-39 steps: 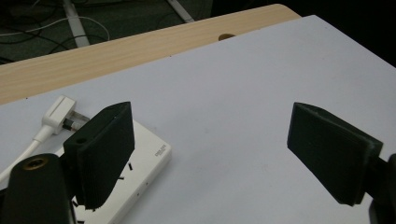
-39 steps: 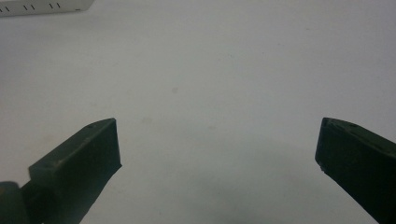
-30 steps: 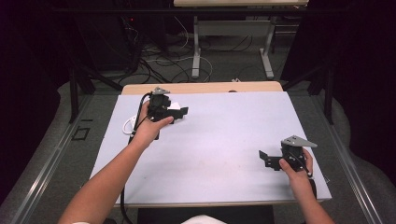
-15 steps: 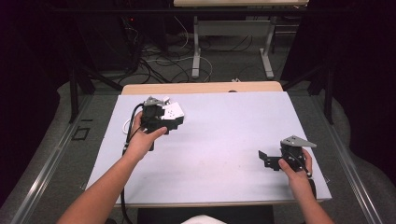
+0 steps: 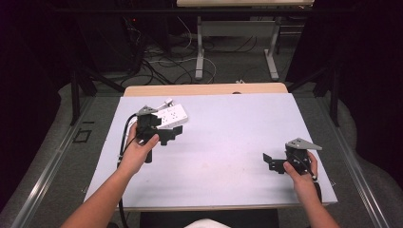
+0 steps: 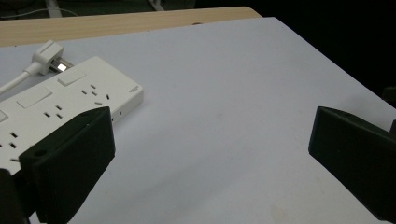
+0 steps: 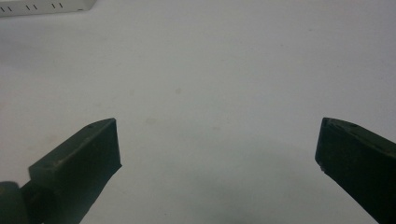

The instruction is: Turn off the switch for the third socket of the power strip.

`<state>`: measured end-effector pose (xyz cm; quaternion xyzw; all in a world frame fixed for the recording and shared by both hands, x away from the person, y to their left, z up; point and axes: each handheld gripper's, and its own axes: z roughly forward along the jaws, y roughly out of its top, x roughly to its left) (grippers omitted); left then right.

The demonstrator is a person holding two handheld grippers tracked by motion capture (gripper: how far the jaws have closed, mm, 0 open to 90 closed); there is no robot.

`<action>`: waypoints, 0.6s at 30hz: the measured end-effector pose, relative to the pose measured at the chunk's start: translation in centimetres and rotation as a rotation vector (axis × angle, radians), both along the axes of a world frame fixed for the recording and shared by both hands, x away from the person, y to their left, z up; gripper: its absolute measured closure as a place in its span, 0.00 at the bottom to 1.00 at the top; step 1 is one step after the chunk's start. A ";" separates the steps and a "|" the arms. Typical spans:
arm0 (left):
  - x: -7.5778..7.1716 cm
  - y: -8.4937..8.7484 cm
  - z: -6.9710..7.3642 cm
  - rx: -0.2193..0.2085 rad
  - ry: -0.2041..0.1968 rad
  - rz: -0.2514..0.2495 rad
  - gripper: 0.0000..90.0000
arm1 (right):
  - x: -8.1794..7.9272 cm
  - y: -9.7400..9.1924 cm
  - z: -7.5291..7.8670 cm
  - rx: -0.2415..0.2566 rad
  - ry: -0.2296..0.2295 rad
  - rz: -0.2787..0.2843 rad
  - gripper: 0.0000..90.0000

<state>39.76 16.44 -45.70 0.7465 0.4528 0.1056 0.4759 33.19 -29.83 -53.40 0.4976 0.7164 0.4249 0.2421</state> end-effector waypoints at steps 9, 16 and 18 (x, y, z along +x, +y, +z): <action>-1.4 1.2 -1.0 -0.003 -0.010 0.028 0.00 | 0.0 0.0 0.0 0.001 -0.006 0.003 0.00; -2.6 2.1 -2.2 -0.002 -0.001 0.053 0.01 | 0.0 0.0 0.0 0.000 -0.002 0.002 0.00; -3.0 2.3 -2.7 -0.002 0.002 0.055 0.01 | 0.0 0.0 0.0 0.000 -0.003 0.001 0.00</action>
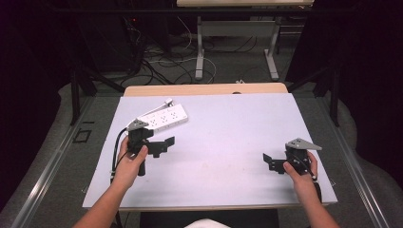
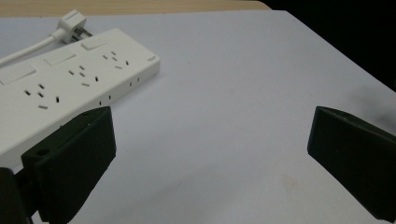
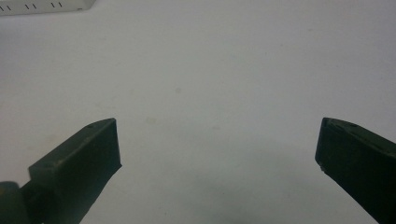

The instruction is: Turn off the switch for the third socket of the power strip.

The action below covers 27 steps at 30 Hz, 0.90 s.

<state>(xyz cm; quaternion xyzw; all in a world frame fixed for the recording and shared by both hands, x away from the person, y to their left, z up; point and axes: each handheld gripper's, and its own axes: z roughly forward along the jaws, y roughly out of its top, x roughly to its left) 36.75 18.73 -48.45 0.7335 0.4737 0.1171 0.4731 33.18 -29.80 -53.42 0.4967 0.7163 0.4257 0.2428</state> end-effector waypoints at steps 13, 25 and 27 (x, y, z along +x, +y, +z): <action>-1.9 1.7 -2.3 0.028 0.018 0.023 0.02 | 0.0 0.0 0.0 -0.001 0.002 -0.002 0.00; -2.4 3.1 -3.9 0.040 0.003 0.078 0.02 | -0.1 0.1 0.0 -0.001 0.005 -0.004 0.00; -2.4 3.3 -4.2 0.037 0.008 0.079 0.03 | -0.1 0.2 -0.1 0.000 0.009 0.000 0.00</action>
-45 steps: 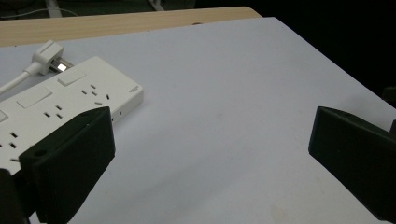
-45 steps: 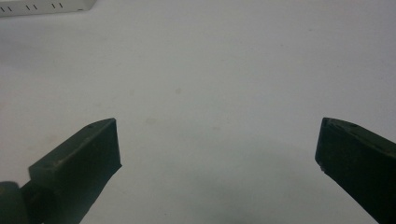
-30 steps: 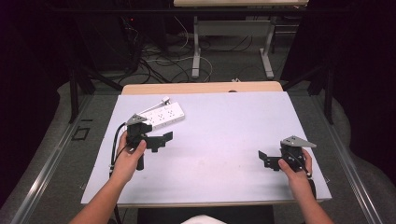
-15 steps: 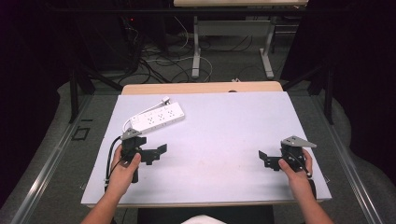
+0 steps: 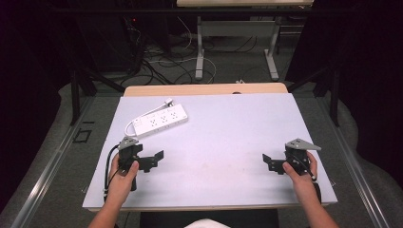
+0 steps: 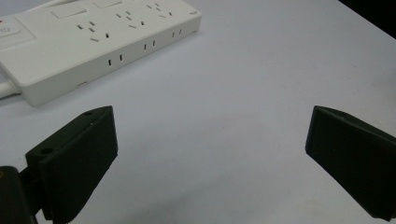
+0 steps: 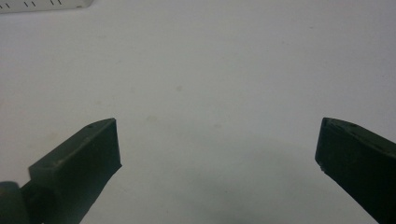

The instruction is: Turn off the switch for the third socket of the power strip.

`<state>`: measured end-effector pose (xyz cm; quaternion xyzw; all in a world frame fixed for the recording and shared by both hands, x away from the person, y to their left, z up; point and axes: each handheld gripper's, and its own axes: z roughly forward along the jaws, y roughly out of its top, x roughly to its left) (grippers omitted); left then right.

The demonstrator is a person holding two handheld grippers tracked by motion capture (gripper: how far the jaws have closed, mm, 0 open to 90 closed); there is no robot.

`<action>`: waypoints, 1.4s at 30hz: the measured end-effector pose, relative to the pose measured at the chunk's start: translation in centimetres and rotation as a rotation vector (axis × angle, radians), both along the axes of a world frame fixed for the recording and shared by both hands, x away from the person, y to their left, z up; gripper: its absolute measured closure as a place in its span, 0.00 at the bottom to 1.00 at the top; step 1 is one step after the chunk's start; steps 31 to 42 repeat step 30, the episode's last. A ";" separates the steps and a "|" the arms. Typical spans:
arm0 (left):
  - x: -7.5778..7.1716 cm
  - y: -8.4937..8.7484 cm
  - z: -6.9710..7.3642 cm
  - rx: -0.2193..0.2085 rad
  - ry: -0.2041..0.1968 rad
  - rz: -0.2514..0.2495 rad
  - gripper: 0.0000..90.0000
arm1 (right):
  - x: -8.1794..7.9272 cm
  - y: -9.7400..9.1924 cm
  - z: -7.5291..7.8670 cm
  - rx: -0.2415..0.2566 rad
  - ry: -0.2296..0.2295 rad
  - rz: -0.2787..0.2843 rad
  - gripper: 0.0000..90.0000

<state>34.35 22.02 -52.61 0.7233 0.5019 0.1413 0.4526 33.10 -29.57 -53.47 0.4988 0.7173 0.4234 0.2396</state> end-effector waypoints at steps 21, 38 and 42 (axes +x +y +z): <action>-0.1 1.1 -1.9 0.033 0.017 0.033 0.03 | 0.2 -0.2 -0.2 -0.011 0.001 0.002 0.00; 0.0 1.3 -2.3 0.033 0.010 0.056 0.03 | 0.2 -0.2 -0.2 -0.010 0.009 0.001 0.00; 0.0 1.3 -2.3 0.033 0.010 0.056 0.03 | 0.2 -0.2 -0.2 -0.010 0.009 0.001 0.00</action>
